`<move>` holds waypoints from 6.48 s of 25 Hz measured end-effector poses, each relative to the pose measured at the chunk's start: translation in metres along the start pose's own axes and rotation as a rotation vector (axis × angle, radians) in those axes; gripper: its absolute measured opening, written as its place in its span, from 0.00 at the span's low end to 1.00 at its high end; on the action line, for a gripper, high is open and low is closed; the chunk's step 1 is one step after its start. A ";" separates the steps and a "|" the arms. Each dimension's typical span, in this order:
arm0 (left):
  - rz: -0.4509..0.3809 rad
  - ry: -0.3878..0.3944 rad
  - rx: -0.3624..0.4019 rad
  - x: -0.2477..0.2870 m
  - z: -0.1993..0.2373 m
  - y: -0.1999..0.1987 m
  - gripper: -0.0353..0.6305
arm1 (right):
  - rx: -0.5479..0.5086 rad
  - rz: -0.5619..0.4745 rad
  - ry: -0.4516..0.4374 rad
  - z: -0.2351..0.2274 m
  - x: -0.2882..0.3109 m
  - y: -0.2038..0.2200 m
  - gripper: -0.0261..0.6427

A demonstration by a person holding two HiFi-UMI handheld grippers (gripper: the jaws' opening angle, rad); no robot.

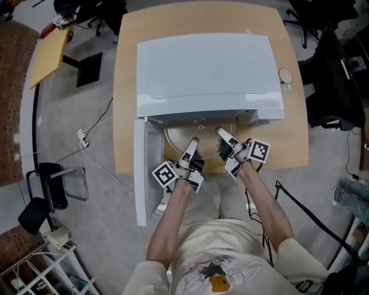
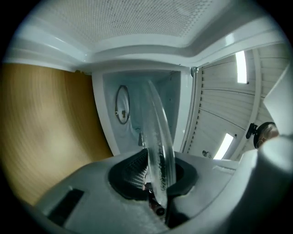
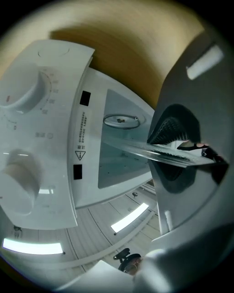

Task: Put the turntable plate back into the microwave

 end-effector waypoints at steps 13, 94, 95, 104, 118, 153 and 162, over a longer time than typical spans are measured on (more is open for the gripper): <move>-0.165 0.005 0.016 0.049 0.023 -0.051 0.12 | -0.029 -0.162 0.016 -0.023 0.058 -0.029 0.12; -0.128 -0.201 -0.038 0.035 0.065 -0.048 0.09 | 0.072 -0.239 0.301 -0.068 0.059 -0.036 0.09; -0.128 -0.203 -0.038 0.034 0.065 -0.048 0.09 | 0.062 -0.240 0.315 -0.067 0.060 -0.037 0.10; -0.130 -0.201 -0.032 0.034 0.064 -0.047 0.09 | 0.029 -0.296 0.403 -0.059 0.054 -0.039 0.15; -0.113 -0.194 -0.039 0.036 0.061 -0.041 0.08 | 0.007 -0.292 0.382 -0.039 0.045 -0.029 0.15; 0.325 -0.457 0.993 -0.041 -0.059 0.049 0.05 | -0.831 0.139 0.566 0.055 -0.036 0.085 0.05; 0.333 -0.462 1.007 -0.045 -0.057 0.043 0.05 | -0.822 0.173 0.588 0.046 -0.035 0.100 0.05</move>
Point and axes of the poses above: the fingertips, and each gripper's own axes: x forward along the fingers, z to its left, y out of its underside, the point moved 6 cm from there along -x, backward along the fingers, and after that the axes turned 3 degrees about x, right-handed, at the moved point
